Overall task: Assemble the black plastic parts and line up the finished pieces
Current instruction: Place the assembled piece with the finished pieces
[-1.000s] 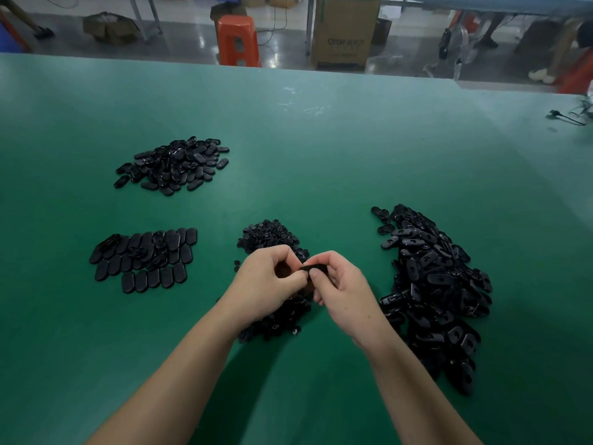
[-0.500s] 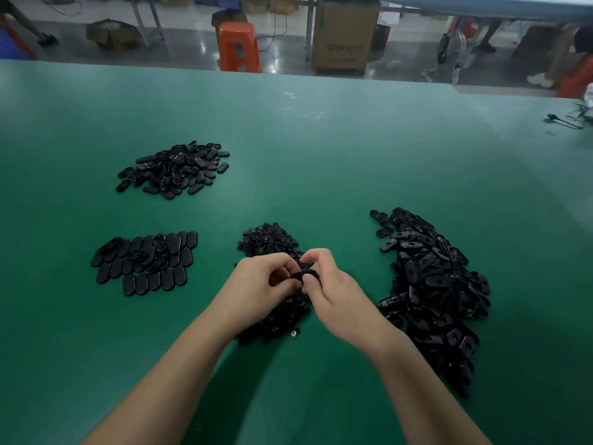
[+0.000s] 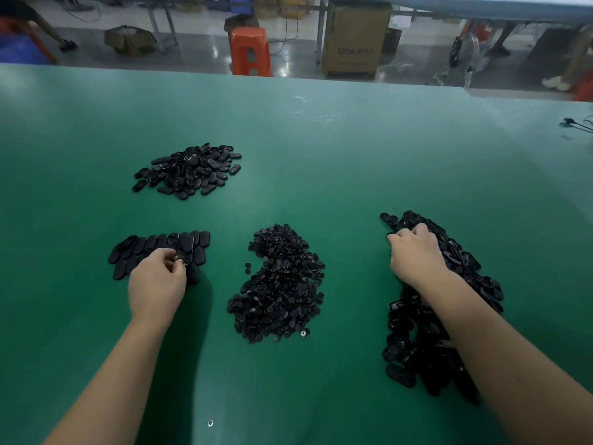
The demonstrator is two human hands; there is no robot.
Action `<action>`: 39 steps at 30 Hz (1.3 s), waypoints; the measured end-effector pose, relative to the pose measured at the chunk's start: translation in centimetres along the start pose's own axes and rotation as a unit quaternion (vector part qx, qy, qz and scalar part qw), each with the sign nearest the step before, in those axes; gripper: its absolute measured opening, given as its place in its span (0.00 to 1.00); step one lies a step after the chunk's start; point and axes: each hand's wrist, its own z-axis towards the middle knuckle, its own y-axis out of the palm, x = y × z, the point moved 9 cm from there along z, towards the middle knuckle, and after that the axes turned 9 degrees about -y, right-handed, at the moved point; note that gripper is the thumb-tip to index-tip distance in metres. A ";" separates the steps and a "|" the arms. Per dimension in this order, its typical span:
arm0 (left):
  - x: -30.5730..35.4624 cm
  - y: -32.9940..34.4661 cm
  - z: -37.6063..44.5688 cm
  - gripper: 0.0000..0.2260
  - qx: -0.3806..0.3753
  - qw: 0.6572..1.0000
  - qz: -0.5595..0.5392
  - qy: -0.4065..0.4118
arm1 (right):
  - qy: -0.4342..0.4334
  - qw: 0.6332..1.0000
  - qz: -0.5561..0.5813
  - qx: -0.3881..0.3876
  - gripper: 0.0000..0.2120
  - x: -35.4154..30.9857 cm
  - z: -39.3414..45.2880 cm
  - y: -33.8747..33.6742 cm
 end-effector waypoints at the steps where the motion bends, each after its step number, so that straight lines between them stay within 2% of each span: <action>1: 0.6 0.3 -0.5 0.10 -0.004 1.000 -0.009 0.026 | -0.005 1.000 -0.012 -0.003 0.10 0.0 0.1 0.2; 4: 3.4 2.4 -2.8 0.11 -0.056 0.991 -0.008 0.124 | -0.022 1.000 -0.020 0.002 0.10 -0.2 0.3 0.6; 7: 4.9 5.2 -4.9 0.12 -0.114 0.977 0.028 0.176 | -0.022 0.999 -0.018 0.017 0.12 0.0 0.4 0.5; 12: 5.5 7.7 -5.1 0.14 -0.152 0.971 0.072 0.168 | 0.025 0.999 -0.033 0.011 0.14 1.1 0.2 0.6; 15: 5.7 8.1 -4.7 0.13 -0.166 0.969 0.078 0.167 | 0.017 0.999 -0.032 0.014 0.14 0.9 0.2 0.8; 20: 5.7 7.8 -4.8 0.09 -0.162 0.973 0.041 0.162 | -0.003 0.999 -0.014 0.030 0.10 0.4 0.3 0.7; 23: 6.0 7.8 -5.1 0.07 -0.167 0.970 0.027 0.173 | -0.018 0.998 0.033 0.043 0.10 0.2 0.4 0.5; 28: 6.7 7.9 -5.7 0.05 -0.176 0.965 0.015 0.194 | 0.017 0.986 0.145 0.086 0.13 1.2 0.5 -0.1; 32: 6.7 8.1 -5.7 0.04 -0.187 0.964 0.008 0.188 | 0.052 0.997 0.043 0.029 0.16 1.4 0.4 0.7; 34: 6.7 8.1 -5.7 0.04 -0.195 0.964 -0.006 0.183 | 0.066 0.997 0.033 0.017 0.15 1.4 0.3 1.0; 37: 6.6 7.9 -5.5 0.06 -0.194 0.965 -0.043 0.170 | 0.062 0.994 0.073 0.045 0.12 1.0 0.2 0.6; 39: 6.5 7.9 -5.5 0.07 -0.190 0.967 -0.046 0.166 | 0.050 0.985 0.156 0.056 0.09 0.6 0.2 0.3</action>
